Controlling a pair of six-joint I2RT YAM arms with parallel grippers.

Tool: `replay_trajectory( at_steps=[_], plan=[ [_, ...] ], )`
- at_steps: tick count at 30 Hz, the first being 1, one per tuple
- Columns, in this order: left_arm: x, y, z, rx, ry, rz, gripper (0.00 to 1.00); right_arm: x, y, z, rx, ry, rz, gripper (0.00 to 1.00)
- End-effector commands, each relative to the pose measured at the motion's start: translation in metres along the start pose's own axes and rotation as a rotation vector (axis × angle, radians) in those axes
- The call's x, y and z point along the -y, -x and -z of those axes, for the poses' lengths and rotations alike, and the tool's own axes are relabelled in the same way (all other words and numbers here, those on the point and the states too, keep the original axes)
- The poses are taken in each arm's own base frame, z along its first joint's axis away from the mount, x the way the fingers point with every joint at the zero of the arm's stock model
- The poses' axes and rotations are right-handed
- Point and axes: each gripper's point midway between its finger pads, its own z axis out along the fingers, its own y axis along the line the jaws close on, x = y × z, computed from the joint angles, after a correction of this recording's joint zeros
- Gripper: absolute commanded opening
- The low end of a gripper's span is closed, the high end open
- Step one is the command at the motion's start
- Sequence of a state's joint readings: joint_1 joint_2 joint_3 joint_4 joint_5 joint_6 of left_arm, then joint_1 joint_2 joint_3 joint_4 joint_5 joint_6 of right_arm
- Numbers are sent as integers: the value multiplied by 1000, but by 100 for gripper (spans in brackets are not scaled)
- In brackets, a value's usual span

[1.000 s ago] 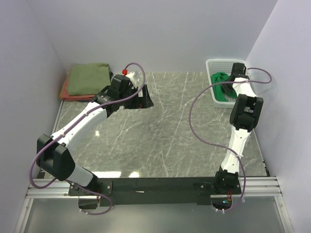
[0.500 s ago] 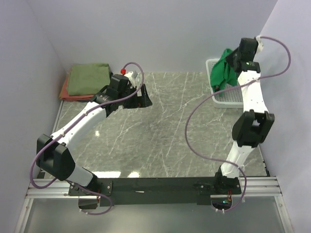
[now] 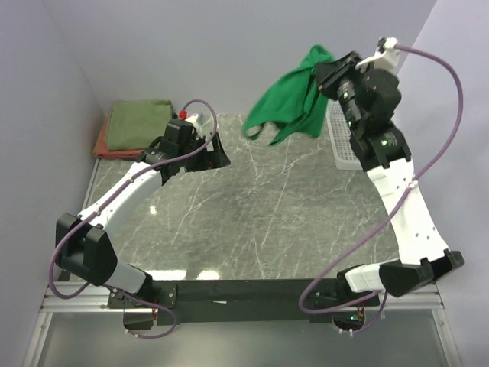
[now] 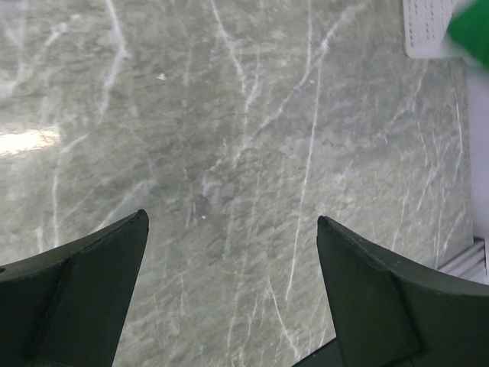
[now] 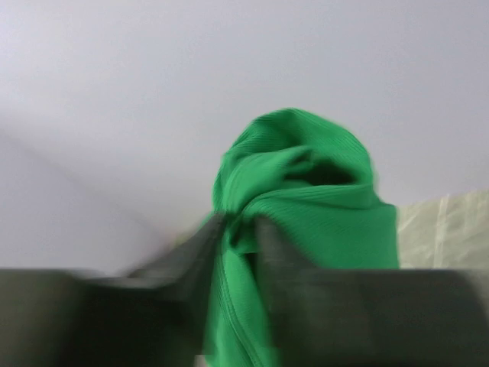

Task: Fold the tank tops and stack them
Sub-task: Move the tank top to the center of the board

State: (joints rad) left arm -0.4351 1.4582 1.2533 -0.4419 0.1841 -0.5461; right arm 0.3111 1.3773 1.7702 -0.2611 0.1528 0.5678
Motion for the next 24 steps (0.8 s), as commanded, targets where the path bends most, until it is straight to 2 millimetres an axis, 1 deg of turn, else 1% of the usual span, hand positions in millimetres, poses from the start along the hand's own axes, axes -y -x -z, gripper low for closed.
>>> replay_trajectory(
  at_steps=[1,2,4,5,6,7,8,9,10,11,12,13,14,15,16,17,18,19,20,21,22,23,24],
  plan=[
    [-2,25,17,112,9,38,97,16,-53,-2,-97,-14,-2,46],
    [-3,28,21,130,15,45,98,40,-78,-2,-142,-80,-1,56],
    [-14,30,24,151,49,83,99,63,-109,1,-215,-151,4,70],
    [-18,33,28,169,62,98,99,77,-130,2,-266,-183,7,70],
    [-24,34,29,180,72,133,99,84,-140,4,-290,-202,9,70],
    [-32,28,27,172,91,154,99,99,-165,9,-345,-233,13,70],
    [-36,27,28,181,101,172,98,106,-176,12,-368,-244,5,70],
    [-41,25,28,181,110,199,98,107,-192,16,-413,-231,-11,70],
    [-50,12,24,159,131,219,96,110,-205,20,-440,-226,-14,67],
    [-53,6,22,151,137,236,95,121,-230,30,-496,-244,-4,67],
    [-53,0,19,145,124,268,93,125,-242,34,-517,-261,12,66],
    [-60,-18,13,108,132,294,91,122,-263,43,-567,-261,33,65],
    [-62,-26,10,96,128,312,89,128,-284,54,-616,-272,54,64],
    [-60,-32,6,83,105,342,87,128,-299,61,-650,-274,66,63],
    [-66,-48,1,48,112,360,83,127,-325,76,-711,-274,94,62],
    [-67,-54,-2,31,108,372,81,128,-335,83,-730,-277,112,61],
    [-61,-58,-5,14,68,375,78,132,-344,89,-745,-297,136,59],
    [-61,-69,-9,-14,57,378,74,144,-353,96,-751,-352,176,59],
    [-58,-77,-13,-38,40,376,72,153,-363,106,-772,-380,197,59],
    [-48,-87,-16,-70,8,365,70,161,-367,110,-784,-408,207,59],
    [-45,-94,-19,-80,0,354,68,168,-370,115,-793,-434,218,58],
    [-41,-103,-23,-102,-2,346,67,180,-370,119,-776,-477,239,58],
    [-30,-115,-25,-131,-16,332,67,184,-370,120,-772,-485,248,58]
  ],
)
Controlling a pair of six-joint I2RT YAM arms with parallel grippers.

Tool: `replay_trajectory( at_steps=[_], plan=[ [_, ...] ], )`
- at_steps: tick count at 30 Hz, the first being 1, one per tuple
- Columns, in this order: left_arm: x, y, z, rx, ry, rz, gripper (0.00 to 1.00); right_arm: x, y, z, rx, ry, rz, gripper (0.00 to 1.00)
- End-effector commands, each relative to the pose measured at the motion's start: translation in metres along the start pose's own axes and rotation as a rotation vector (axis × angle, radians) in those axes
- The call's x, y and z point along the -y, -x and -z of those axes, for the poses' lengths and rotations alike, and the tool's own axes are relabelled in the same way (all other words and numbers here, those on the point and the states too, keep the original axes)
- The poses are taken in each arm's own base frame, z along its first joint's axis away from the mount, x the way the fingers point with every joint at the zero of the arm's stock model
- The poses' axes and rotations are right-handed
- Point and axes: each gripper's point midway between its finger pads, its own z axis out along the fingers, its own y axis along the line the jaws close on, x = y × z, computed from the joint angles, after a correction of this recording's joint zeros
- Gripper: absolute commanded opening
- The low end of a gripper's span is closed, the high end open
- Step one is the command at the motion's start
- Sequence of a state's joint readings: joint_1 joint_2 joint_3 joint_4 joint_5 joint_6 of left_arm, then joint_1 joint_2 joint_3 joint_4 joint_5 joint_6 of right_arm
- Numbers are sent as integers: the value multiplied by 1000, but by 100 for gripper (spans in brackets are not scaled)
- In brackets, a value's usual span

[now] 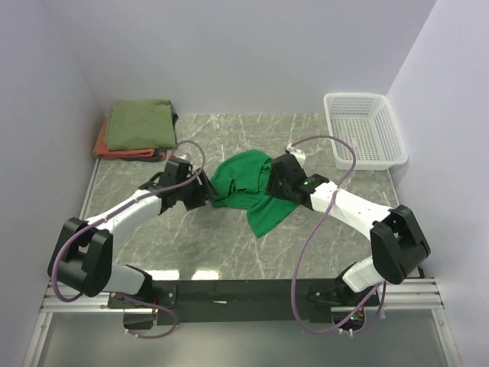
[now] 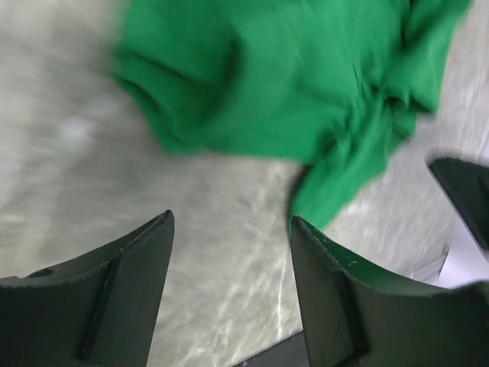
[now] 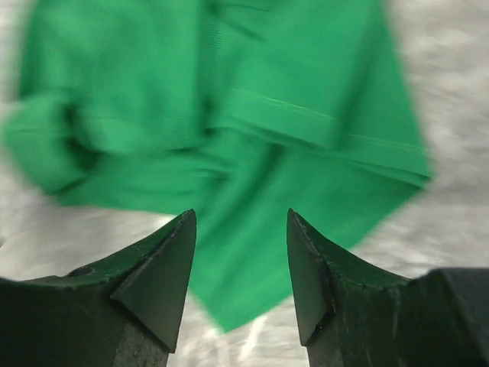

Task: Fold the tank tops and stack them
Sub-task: Move the tank top to the center of the board, then flatten the tank top out

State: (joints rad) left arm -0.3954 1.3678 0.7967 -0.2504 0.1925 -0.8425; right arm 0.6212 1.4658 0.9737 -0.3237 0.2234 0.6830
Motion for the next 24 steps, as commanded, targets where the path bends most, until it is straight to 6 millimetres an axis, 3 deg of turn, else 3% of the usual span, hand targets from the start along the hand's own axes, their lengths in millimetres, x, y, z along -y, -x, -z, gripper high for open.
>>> replay_trajectory(
  at_steps=[1,6,7,11,12,14,15,17,18,20,21,23,24],
  plan=[
    [36,-29,-8,-53,-128,-37,67,30,6,-6,70,-125,-17,57],
    [45,-61,-25,-115,-122,-58,67,32,13,-20,75,-176,37,58],
    [51,-58,-28,-106,-123,-60,69,28,18,-24,78,-177,44,58],
    [34,-49,-51,-70,15,-18,74,25,33,-31,103,-221,78,59],
    [30,-36,-55,-19,71,3,74,27,38,-32,116,-244,88,61],
    [17,-31,-70,-9,158,38,77,27,41,-40,112,-274,117,62],
    [13,-11,-72,39,225,77,76,27,42,-44,109,-283,129,63],
    [-4,-5,-92,33,325,107,74,29,38,-58,75,-315,160,62],
    [1,17,-96,87,337,119,73,29,36,-62,64,-320,166,60],
    [-19,28,-108,102,428,124,68,31,29,-71,38,-327,180,55],
    [-10,45,-111,135,418,130,66,32,27,-72,32,-329,181,48],
    [-27,61,-120,162,492,127,51,37,22,-72,19,-332,176,32],
    [-24,83,-120,202,495,128,44,39,21,-71,16,-328,168,15]
  ],
)
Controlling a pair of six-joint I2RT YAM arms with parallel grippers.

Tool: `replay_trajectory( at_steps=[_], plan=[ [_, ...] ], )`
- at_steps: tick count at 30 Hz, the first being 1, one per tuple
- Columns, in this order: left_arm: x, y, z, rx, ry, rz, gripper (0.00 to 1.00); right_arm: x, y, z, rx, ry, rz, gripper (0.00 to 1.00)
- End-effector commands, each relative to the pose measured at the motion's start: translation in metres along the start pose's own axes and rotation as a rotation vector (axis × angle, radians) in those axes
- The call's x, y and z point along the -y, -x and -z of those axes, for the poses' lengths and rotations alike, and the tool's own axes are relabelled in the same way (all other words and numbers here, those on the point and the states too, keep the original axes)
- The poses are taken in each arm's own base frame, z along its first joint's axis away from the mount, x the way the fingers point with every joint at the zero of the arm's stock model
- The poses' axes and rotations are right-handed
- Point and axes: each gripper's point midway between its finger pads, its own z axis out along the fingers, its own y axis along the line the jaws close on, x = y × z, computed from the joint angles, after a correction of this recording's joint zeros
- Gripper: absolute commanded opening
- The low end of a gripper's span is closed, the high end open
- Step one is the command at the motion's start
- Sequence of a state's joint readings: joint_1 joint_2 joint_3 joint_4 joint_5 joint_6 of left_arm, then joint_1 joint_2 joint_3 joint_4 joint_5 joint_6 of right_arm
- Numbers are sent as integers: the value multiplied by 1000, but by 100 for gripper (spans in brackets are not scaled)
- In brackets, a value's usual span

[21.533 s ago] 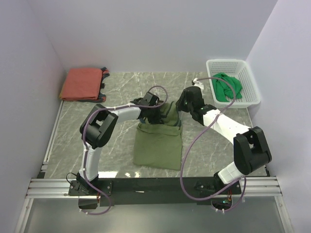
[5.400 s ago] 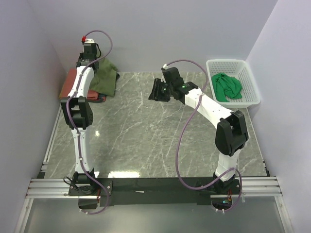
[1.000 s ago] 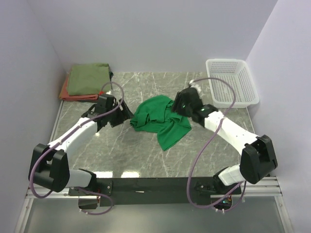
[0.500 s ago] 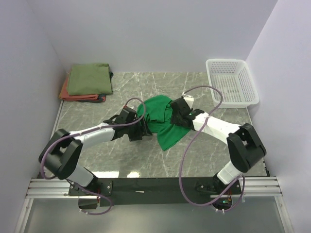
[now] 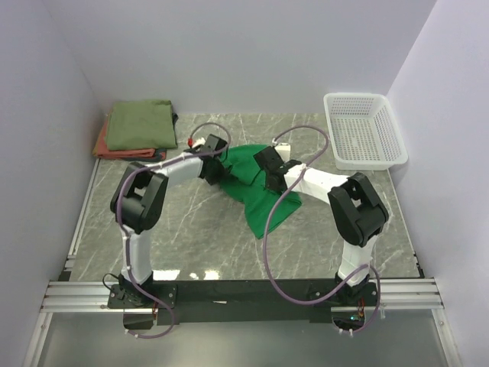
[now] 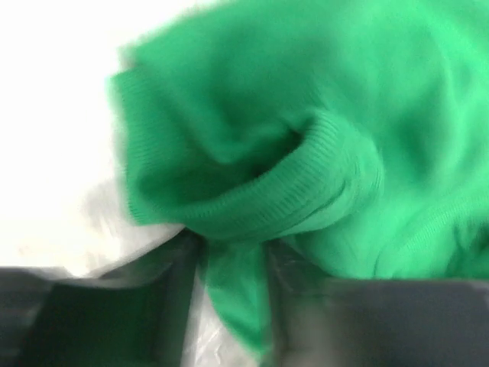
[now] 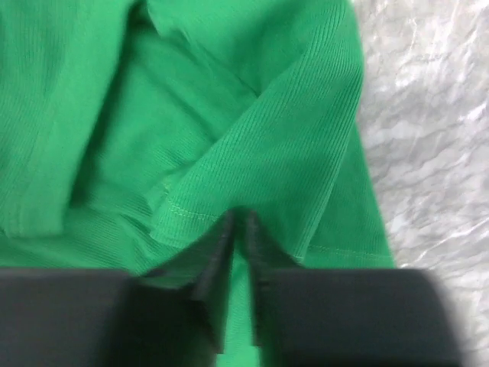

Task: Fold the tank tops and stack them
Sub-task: Flatten the tank top out

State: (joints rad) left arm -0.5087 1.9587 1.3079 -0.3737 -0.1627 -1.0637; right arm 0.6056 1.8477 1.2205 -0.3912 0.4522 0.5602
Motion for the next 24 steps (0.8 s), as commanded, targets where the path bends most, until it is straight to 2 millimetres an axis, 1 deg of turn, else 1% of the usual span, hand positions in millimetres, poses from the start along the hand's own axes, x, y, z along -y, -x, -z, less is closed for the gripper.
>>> replay_trajectory(
  at_steps=[1,2,3,4,5,6,7,8,9,10,11,12,13,14,15,16,17,18,19,20,21,22,23,24],
  plan=[
    [-35,49,-23,125,197,5,31,12,6,6,15,-18,-29,8],
    [-44,66,-26,141,227,18,25,12,5,8,6,-4,-37,2],
    [-38,85,-26,170,220,16,21,12,9,17,18,14,-53,0],
    [-43,93,-33,170,229,17,13,15,4,19,12,23,-58,0],
    [-49,112,-37,177,226,24,6,13,2,24,7,50,-69,0],
    [-38,131,-35,200,194,33,2,16,8,36,29,71,-92,0],
    [-38,136,-44,190,189,26,0,22,-1,38,14,69,-93,0],
    [-40,147,-45,193,192,15,0,23,-3,42,14,81,-108,0],
    [-21,168,-41,228,143,8,0,26,2,53,27,109,-134,0],
    [-18,168,-52,212,135,-20,0,34,-9,51,9,99,-147,0],
    [-11,170,-55,188,106,-62,0,38,-11,53,9,102,-161,0],
    [9,184,-47,201,61,-76,0,40,-14,54,0,114,-173,0],
    [13,183,-54,183,50,-90,7,44,-15,55,7,126,-194,0],
    [29,183,-48,156,-16,-110,16,41,-13,57,12,142,-198,0],
    [33,181,-45,145,-36,-115,25,39,-11,57,14,155,-198,2],
    [44,187,-30,164,-84,-112,43,29,-4,60,18,196,-191,5],
    [48,188,-20,173,-107,-101,51,22,1,62,19,215,-188,11],
    [40,182,-18,165,-96,-97,57,18,1,58,5,214,-181,14],
    [47,192,9,212,-121,-85,66,5,17,64,25,246,-169,17],
    [43,194,19,227,-110,-63,68,-2,23,65,30,257,-163,23],
    [24,189,20,239,-39,-46,71,-14,38,66,46,276,-162,24],
    [21,193,46,269,-41,-20,72,-22,43,67,43,292,-145,25],
    [15,191,55,284,-28,29,72,-34,48,69,46,307,-129,29],
    [-9,173,50,258,23,44,72,-51,62,67,57,320,-119,31]
  ],
)
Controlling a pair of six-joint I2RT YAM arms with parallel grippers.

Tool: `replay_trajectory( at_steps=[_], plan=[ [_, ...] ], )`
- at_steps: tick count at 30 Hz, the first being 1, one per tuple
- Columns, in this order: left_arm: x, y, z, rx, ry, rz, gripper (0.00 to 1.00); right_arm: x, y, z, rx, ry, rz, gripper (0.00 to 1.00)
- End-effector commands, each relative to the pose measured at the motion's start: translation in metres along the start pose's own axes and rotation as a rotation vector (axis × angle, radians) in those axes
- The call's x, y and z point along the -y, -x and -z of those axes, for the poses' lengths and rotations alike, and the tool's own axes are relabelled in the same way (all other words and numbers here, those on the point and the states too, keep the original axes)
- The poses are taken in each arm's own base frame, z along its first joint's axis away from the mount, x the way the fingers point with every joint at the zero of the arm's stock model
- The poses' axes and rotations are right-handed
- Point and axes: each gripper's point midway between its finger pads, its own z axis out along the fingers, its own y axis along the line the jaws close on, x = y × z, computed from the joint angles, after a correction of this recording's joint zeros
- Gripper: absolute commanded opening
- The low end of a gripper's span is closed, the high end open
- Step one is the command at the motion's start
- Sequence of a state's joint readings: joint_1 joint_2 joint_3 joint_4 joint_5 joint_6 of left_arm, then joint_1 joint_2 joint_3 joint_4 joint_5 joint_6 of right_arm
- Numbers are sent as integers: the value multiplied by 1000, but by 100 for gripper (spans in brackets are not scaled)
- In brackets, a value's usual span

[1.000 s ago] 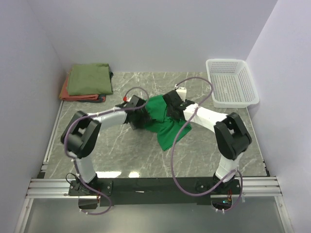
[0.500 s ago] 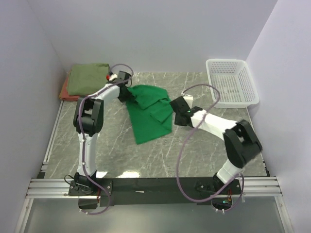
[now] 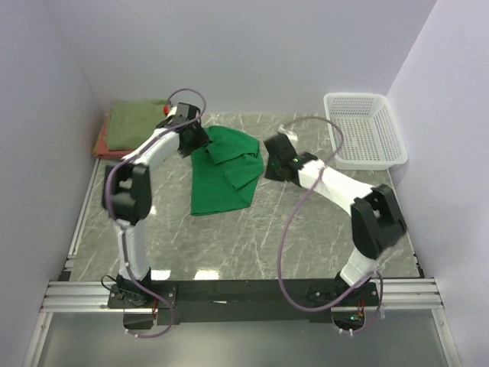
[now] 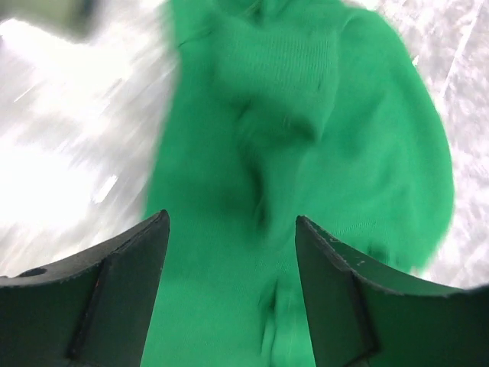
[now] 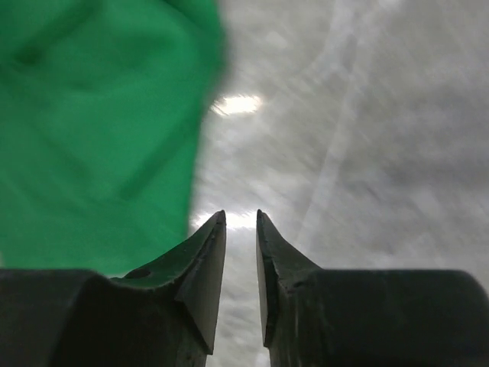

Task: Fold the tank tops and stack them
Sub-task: Flatten the tank top out

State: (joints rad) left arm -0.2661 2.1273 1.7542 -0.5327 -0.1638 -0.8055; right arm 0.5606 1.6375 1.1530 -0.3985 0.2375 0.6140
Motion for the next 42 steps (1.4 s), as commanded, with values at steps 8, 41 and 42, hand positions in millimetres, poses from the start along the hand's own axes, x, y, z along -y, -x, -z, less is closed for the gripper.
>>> replay_trajectory(
  at_steps=[8,41,42],
  plan=[
    [-59,-54,90,-33,-37,155,67,-129,34,-40,34,106,202,43],
    [-145,-193,80,-292,65,82,21,-154,27,-67,52,41,217,0],
    [-146,-194,78,-299,70,76,15,-153,32,-63,65,44,203,0]
  ],
)
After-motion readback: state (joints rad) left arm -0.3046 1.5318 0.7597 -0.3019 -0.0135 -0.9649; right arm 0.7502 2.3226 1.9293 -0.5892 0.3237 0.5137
